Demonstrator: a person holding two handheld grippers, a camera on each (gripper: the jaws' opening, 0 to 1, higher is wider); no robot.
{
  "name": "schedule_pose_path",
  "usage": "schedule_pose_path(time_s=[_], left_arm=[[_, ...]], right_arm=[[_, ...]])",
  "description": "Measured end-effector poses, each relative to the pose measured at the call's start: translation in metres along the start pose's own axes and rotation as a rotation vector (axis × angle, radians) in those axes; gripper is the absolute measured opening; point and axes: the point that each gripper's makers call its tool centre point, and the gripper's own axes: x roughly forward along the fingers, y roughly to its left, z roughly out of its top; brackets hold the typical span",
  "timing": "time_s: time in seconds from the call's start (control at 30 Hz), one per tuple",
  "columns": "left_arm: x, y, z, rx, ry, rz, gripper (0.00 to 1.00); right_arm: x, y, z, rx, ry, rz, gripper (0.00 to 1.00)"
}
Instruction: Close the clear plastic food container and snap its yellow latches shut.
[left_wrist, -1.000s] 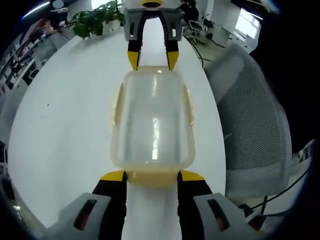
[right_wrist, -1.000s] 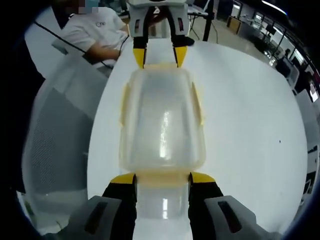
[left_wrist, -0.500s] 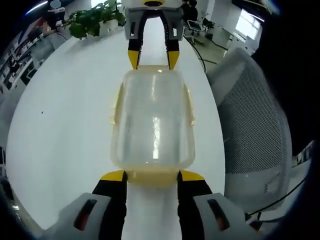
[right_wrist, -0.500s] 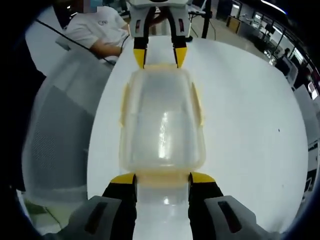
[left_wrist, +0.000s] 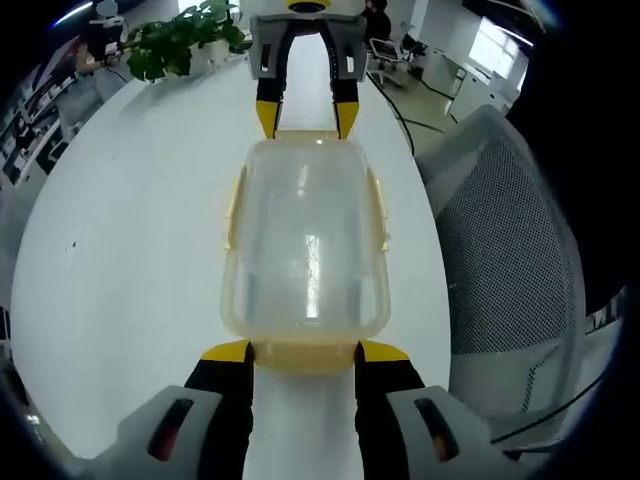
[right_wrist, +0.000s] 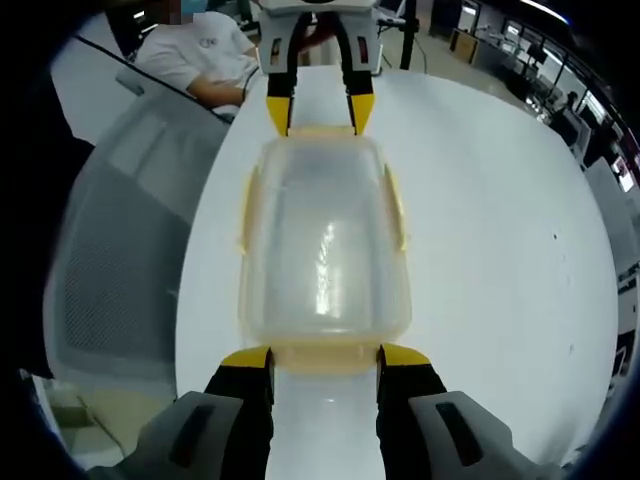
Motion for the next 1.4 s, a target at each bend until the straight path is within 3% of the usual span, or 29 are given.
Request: schedule_pose_path(time_s=[0.77, 1.4], left_arm=[[0.018, -0.002, 0.032, 0.004, 0.007, -0.001, 0.38], [0.022, -0.003, 0.030, 0.021, 0.041, 0.001, 0.38]], right_arm=[[-0.012, 0.003, -0.035, -0.001, -0.013, -0.021, 0.39], [-0.006, 0.006, -0.037, 0.005, -0.012, -0.040, 0.39]])
